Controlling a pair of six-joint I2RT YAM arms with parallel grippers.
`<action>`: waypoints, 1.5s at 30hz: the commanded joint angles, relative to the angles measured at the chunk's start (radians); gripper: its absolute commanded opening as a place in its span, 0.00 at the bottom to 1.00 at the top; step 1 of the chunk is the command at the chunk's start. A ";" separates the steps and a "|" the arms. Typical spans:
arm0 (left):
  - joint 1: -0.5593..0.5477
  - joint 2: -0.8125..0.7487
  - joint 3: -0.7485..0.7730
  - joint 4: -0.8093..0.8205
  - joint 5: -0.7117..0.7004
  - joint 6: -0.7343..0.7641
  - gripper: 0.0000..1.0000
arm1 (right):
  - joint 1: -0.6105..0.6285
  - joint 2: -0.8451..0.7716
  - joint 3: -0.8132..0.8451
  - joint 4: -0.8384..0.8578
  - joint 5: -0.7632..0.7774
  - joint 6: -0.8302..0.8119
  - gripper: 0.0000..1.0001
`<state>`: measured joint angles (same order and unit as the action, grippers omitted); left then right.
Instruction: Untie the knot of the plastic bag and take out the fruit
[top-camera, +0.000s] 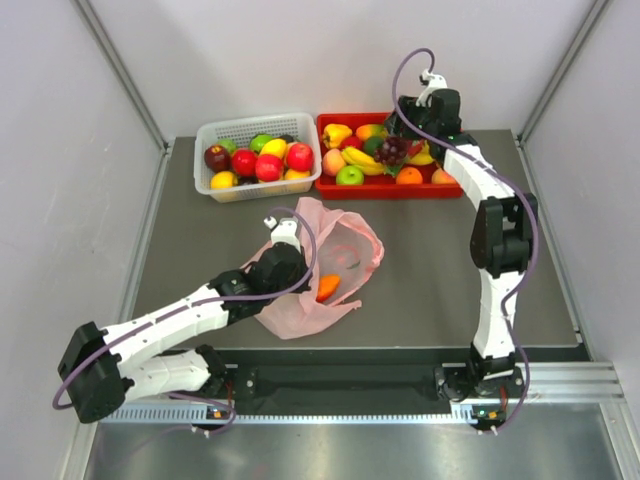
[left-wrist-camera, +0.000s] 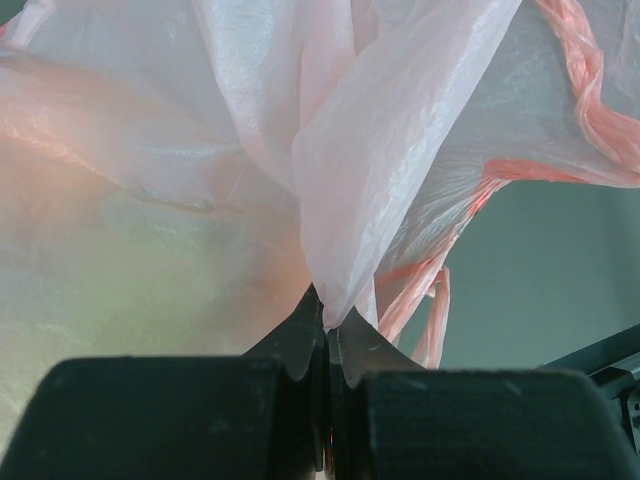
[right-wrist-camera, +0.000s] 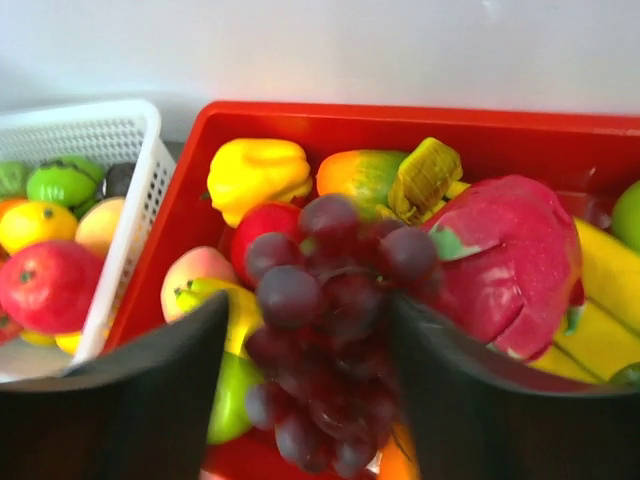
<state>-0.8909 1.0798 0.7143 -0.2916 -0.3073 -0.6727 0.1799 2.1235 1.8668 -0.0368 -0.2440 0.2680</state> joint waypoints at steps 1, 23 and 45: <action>-0.002 -0.026 -0.012 0.037 -0.007 0.010 0.00 | -0.020 0.024 0.094 -0.031 -0.008 0.013 0.74; -0.002 -0.044 -0.004 0.034 -0.004 -0.005 0.00 | -0.005 -0.643 -0.470 -0.011 0.005 -0.021 1.00; -0.003 -0.047 -0.090 0.006 0.019 -0.071 0.00 | 0.774 -1.006 -1.097 0.026 0.184 -0.136 0.76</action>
<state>-0.8909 1.0561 0.6445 -0.2962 -0.2852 -0.7105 0.9417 0.9974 0.7597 -0.0647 -0.1226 0.1822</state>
